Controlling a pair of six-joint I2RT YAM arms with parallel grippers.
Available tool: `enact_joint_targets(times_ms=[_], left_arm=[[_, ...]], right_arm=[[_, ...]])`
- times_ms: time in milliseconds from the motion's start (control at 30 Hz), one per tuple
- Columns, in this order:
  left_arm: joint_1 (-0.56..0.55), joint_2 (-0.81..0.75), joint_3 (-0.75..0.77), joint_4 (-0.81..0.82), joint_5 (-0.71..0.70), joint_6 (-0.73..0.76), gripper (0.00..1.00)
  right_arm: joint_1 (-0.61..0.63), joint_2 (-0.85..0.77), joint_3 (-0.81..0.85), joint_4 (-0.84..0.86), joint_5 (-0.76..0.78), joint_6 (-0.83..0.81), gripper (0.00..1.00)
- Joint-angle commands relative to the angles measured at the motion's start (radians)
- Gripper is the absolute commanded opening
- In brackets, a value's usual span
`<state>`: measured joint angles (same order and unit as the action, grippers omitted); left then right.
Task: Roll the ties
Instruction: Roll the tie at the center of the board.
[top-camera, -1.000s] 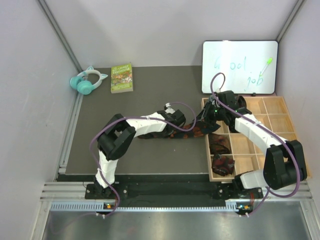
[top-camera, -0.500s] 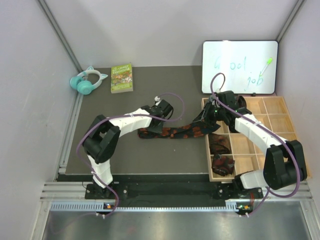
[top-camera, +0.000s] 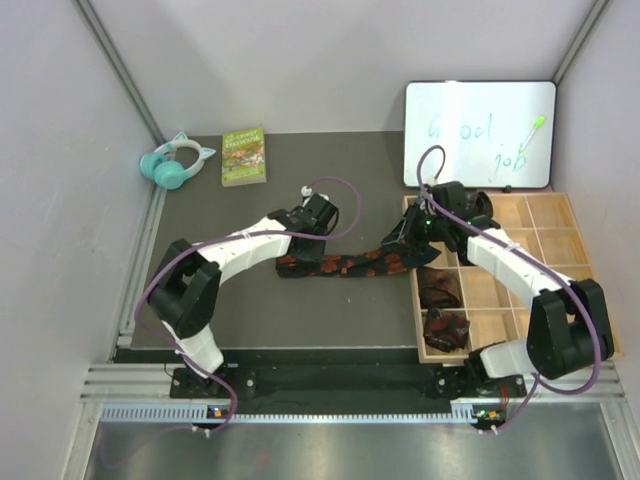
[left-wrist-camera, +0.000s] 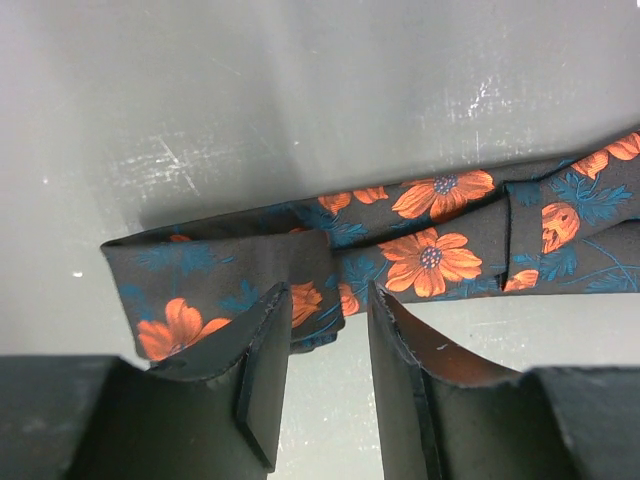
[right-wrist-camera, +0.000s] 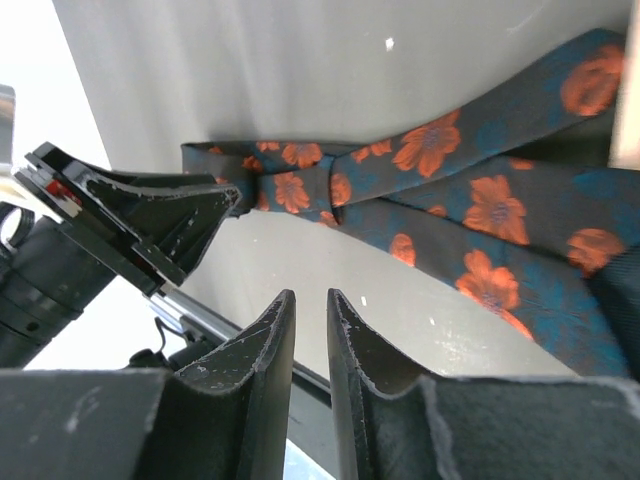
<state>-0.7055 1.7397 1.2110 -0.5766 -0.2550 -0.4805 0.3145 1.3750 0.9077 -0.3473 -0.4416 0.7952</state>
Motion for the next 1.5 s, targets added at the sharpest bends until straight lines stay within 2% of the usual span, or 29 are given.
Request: enact_joint_targets(times_ms=[0, 367, 433, 500, 667, 767, 800, 1000, 1133, 1233, 1467], left_arm=[[0.018, -0.074, -0.024, 0.043, 0.013, -0.023, 0.41], [0.109, -0.229, -0.109, 0.072, 0.060, -0.038, 0.38], [0.135, -0.290, -0.129, 0.075, 0.081, -0.056, 0.35], [0.173, -0.340, -0.172, 0.081, 0.097, -0.078, 0.27], [0.198, -0.511, -0.327, 0.107, 0.111, -0.145, 0.17], [0.198, -0.584, -0.428, 0.133, 0.115, -0.203, 0.06], [0.198, -0.621, -0.453, 0.144, 0.123, -0.217, 0.02], [0.198, -0.742, -0.645, 0.295, 0.178, -0.331, 0.00], [0.198, -0.740, -0.735, 0.403, 0.232, -0.366, 0.00], [0.198, -0.692, -0.752, 0.454, 0.281, -0.375, 0.00], [0.198, -0.618, -0.797, 0.612, 0.329, -0.385, 0.00]], right_arm=[[0.063, 0.015, 0.045, 0.073, -0.006, 0.024, 0.20], [0.248, 0.203, 0.230, 0.093, 0.014, 0.062, 0.21], [0.264, 0.237, 0.259, 0.096, 0.011, 0.068, 0.21], [0.274, 0.295, 0.321, 0.090, 0.014, 0.058, 0.24], [0.278, 0.504, 0.565, -0.013, 0.009, -0.014, 0.27], [0.284, 0.588, 0.713, -0.080, 0.007, -0.048, 0.28], [0.288, 0.648, 0.753, -0.100, 0.009, -0.059, 0.32], [0.316, 0.861, 1.043, -0.241, -0.019, -0.126, 0.43], [0.345, 1.024, 1.213, -0.300, -0.051, -0.145, 0.44], [0.357, 1.084, 1.281, -0.318, -0.072, -0.146, 0.44], [0.390, 1.173, 1.310, -0.311, -0.103, -0.131, 0.44]])
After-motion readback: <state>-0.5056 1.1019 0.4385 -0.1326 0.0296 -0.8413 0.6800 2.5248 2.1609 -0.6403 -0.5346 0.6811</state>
